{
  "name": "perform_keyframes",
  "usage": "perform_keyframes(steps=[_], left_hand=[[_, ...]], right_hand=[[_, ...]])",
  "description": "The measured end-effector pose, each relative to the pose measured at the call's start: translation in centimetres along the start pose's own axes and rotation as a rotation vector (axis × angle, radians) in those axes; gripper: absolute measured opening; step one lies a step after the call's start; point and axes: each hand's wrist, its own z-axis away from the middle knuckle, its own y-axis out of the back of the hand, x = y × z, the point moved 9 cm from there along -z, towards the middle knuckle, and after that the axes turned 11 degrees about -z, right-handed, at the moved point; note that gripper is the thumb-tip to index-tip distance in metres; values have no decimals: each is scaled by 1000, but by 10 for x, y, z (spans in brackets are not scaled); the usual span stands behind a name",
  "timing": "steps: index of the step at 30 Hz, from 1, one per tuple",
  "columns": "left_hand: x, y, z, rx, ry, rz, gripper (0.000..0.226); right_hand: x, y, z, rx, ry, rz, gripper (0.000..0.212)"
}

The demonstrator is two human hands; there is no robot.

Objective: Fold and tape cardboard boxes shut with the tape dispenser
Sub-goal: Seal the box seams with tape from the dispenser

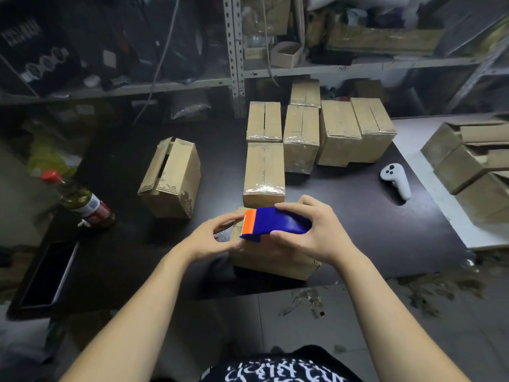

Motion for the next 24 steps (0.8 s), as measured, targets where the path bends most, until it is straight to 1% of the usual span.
perform_keyframes(steps=[5,9,12,15,17,20,21,22,24], left_hand=[[2,0,-1,0,-3,-24,64],[4,-1,-4,-1,-21,-57,63],[4,0,-5,-8,-8,-95,64],[3,2,-7,-23,-3,-111,66],[3,2,-9,-49,7,-113,67],[6,3,-12,-58,14,-160,66],[6,4,-13,-46,24,-156,62],[4,5,-15,-16,35,-123,53],[8,9,-19,154,110,-49,24]], right_hand=[[13,29,8,62,-56,4,54],[10,30,17,52,-12,-2,56],[12,35,18,55,-15,25,55],[30,65,28,132,-80,42,51],[40,71,36,131,-125,-11,51],[35,63,40,107,-69,-11,52],[34,62,41,110,-58,-8,53],[34,63,43,118,-56,-13,53],[34,65,47,137,-51,-27,53]])
